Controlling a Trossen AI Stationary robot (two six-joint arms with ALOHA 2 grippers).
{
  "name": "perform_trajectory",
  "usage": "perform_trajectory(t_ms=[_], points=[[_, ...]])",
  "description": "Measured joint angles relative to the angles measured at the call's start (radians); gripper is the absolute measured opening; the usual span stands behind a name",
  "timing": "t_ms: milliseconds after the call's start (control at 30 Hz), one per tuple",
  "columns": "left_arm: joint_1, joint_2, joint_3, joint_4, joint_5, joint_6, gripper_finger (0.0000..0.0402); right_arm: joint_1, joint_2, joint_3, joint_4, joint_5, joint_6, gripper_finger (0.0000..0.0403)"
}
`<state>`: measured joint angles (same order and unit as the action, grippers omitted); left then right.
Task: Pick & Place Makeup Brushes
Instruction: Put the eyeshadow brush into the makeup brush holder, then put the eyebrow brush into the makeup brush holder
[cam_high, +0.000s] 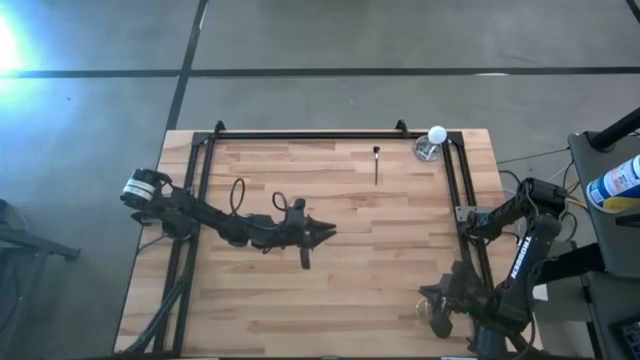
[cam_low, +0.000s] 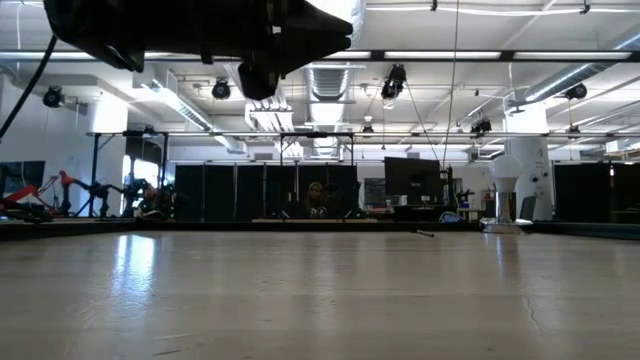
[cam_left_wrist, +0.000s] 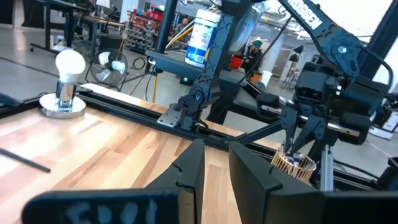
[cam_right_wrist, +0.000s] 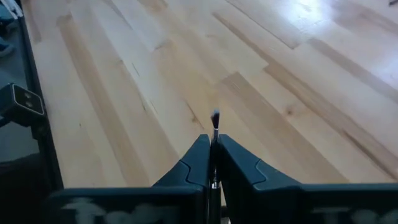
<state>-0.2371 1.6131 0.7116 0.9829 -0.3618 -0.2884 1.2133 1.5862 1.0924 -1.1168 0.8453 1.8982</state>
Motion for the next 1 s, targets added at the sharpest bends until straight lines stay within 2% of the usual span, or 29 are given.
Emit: perform_trajectory(t_ms=[367, 500, 600, 733, 833, 933, 1000], points=[[0.028, 0.000, 0.000, -0.091, -0.005, -0.038, 0.0067, -0.009, -0.008, 0.015, -0.007, -0.153, 0.013, 0.0123], [0.044, 0.000, -0.024, -0.091, 0.007, -0.035, 0.0059, -0.014, -0.040, 0.048, -0.008, -0.170, -0.058, 0.0142], [0.059, 0.000, -0.075, -0.032, 0.034, -0.035, 0.0034, -0.041, -0.081, 0.072, -0.009, -0.167, -0.153, 0.0130], [0.072, 0.000, -0.163, 0.077, 0.035, -0.035, 0.0004, -0.141, -0.126, 0.057, 0.000, -0.108, -0.342, 0.0078], [0.077, 0.000, -0.214, 0.116, 0.035, -0.035, 0.0002, -0.264, -0.167, 0.004, 0.018, -0.093, -0.468, 0.0023], [0.078, 0.000, -0.255, 0.116, 0.034, -0.034, 0.0001, -0.410, -0.235, -0.070, 0.121, -0.099, -0.638, 0.0010], [0.078, 0.000, -0.282, 0.129, 0.023, -0.034, 0.0000, -0.521, -0.289, -0.128, 0.259, -0.121, -0.790, 0.0008]])
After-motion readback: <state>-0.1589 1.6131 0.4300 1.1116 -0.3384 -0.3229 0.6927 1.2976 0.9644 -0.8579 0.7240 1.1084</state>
